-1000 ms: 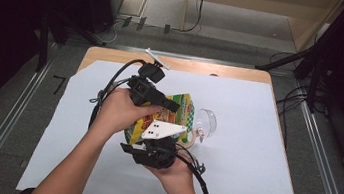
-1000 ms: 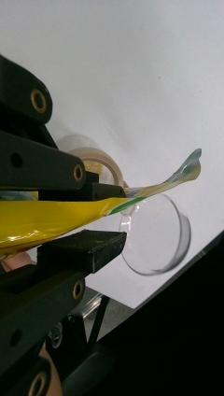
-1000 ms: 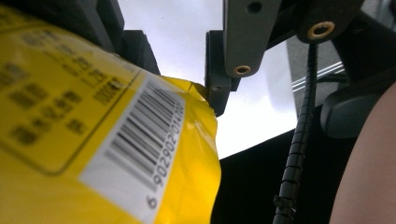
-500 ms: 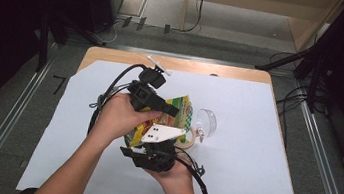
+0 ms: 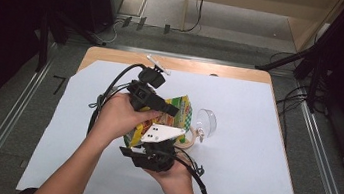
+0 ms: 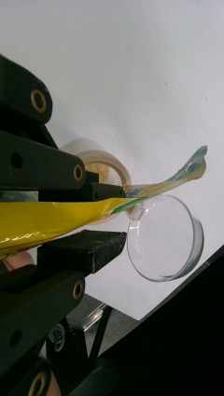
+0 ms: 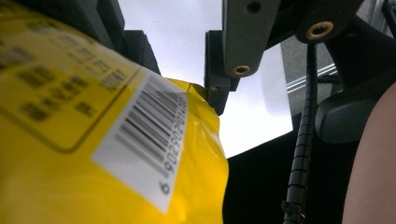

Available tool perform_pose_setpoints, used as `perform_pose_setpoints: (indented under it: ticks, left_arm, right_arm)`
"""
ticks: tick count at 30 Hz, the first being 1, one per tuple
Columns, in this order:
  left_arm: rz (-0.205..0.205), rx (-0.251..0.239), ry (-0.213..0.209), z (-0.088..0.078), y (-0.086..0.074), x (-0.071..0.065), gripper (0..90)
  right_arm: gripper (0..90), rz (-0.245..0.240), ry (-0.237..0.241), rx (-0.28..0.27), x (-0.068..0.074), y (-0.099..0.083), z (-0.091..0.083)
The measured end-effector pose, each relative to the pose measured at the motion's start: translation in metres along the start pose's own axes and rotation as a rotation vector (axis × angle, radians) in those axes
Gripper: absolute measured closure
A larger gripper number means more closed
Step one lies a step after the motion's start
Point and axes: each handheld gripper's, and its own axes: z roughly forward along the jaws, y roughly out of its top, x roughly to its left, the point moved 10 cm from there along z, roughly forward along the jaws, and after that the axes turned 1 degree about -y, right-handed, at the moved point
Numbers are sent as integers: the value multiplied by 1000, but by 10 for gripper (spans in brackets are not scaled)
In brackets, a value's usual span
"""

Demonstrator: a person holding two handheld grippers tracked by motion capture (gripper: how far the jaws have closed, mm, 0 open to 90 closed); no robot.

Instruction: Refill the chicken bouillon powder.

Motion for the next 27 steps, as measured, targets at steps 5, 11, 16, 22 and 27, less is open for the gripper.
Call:
perform_pose_setpoints:
  ticks: [5,11,16,22,27]
  left_arm:
    - [0,0,-5,0,0,0,764]
    - [2,-11,-12,-1,1,0,765]
    - [2,-12,-10,-2,2,-1,766]
    - [0,-9,-6,-1,2,1,766]
    - [1,-9,-9,1,2,0,769]
  right_arm:
    - [689,0,-3,0,1,0,0]
    - [688,-8,-7,-5,1,2,-1]
    - [687,-5,-8,-9,3,3,-2]
    - [687,2,-5,-8,3,2,0]
    - [691,0,-17,-9,2,1,0]
